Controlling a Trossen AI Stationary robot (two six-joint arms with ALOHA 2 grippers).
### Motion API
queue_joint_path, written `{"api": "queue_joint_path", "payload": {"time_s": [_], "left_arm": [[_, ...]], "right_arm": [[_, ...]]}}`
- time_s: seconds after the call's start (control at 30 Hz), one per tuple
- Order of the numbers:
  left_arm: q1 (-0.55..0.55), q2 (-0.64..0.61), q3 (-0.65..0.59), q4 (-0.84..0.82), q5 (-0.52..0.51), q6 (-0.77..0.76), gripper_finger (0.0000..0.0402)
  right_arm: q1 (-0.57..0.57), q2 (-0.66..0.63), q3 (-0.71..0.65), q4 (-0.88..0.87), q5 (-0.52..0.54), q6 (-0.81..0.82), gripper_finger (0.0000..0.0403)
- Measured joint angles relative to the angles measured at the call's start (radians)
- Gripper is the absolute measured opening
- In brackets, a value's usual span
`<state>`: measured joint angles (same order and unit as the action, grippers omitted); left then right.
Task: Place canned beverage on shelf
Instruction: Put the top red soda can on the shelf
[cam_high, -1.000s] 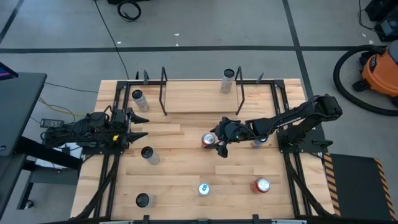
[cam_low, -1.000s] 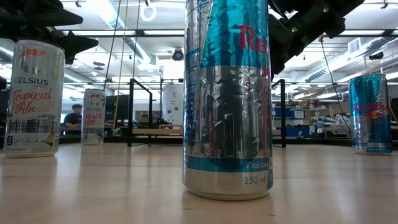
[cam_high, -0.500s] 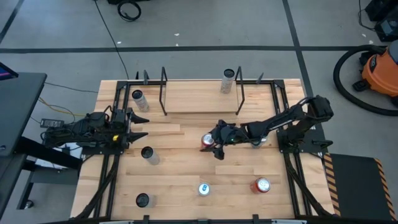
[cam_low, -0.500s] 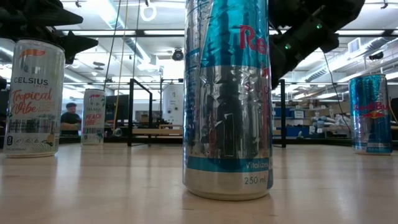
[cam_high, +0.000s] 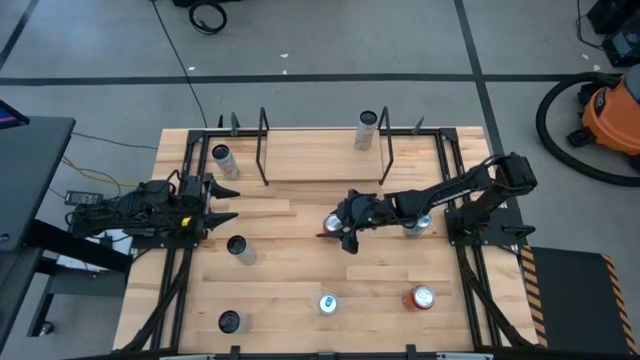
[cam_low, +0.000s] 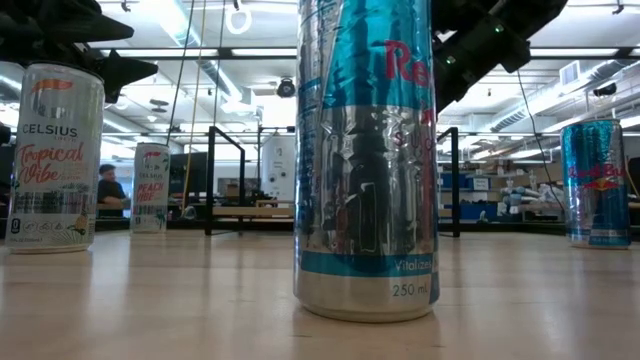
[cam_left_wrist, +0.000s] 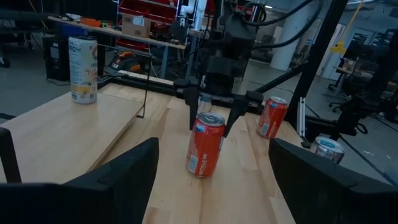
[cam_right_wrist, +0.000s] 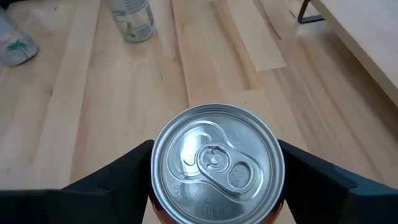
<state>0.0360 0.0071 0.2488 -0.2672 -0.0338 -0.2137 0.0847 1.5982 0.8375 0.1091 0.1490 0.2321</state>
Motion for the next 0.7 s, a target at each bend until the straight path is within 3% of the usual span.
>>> {"api": "queue_joint_path", "payload": {"time_s": [0.23,0.7], "left_arm": [[0.0,0.0,0.0,0.0,0.0,0.0,0.0309],[0.0,0.0,0.0,0.0,0.0,0.0,0.0309]], "right_arm": [[-0.048,-0.004,0.023,-0.031,-0.073,-0.008,0.03],[-0.205,-0.013,0.315,-0.363,-0.068,-0.254,0.03]]}}
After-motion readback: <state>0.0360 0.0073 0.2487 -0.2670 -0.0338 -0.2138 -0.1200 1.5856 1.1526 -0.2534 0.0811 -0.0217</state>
